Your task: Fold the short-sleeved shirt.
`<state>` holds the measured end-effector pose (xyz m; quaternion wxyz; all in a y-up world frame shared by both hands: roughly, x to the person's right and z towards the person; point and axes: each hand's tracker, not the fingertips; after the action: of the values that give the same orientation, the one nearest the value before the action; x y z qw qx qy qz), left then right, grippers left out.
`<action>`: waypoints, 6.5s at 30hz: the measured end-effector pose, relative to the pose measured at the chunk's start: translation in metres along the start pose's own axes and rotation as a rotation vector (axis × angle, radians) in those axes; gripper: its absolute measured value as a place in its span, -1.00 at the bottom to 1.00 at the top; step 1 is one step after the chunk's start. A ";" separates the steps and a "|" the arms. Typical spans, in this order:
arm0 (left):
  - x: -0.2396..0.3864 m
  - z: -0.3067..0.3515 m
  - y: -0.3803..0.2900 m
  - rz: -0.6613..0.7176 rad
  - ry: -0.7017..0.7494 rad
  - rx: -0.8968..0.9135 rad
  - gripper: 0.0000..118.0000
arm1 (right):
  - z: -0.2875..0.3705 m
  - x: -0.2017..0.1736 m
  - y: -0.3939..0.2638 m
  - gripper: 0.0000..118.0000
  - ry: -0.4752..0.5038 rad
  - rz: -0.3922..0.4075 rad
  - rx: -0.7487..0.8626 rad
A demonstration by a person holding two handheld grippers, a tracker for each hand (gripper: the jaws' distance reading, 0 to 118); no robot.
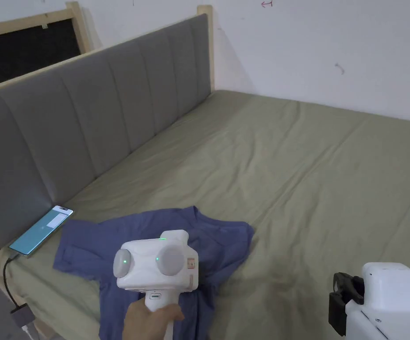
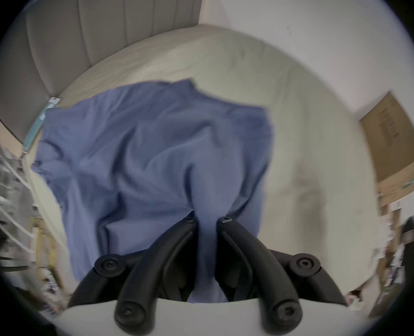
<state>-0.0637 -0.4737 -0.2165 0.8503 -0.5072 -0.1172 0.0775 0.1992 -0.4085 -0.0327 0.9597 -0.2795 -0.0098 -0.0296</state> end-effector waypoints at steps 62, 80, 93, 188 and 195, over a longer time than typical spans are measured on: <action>0.133 -0.061 -0.047 -0.250 -0.140 -0.105 -0.97 | 0.096 0.195 -0.077 -1.00 -0.455 -0.311 -0.130; 0.145 -0.027 -0.021 -0.261 -0.188 -0.059 -0.97 | -0.166 0.301 0.009 0.81 -0.180 -0.148 -0.539; 0.154 -0.013 -0.017 -0.272 -0.167 -0.044 -0.97 | -0.177 0.302 0.011 -0.97 -0.167 -0.150 -0.586; 0.109 -0.040 0.050 -0.415 0.086 0.182 -0.98 | 0.020 0.376 -0.049 -0.97 -0.381 -0.563 -0.338; 0.036 0.033 -0.052 -0.422 0.105 0.147 -0.98 | 0.134 0.312 -0.119 -0.97 -0.359 -0.634 -0.327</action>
<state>-0.0374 -0.4618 -0.1511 0.8871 -0.4117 -0.1702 -0.1205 0.5031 -0.4528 0.1553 0.8288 -0.4123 -0.2585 -0.2762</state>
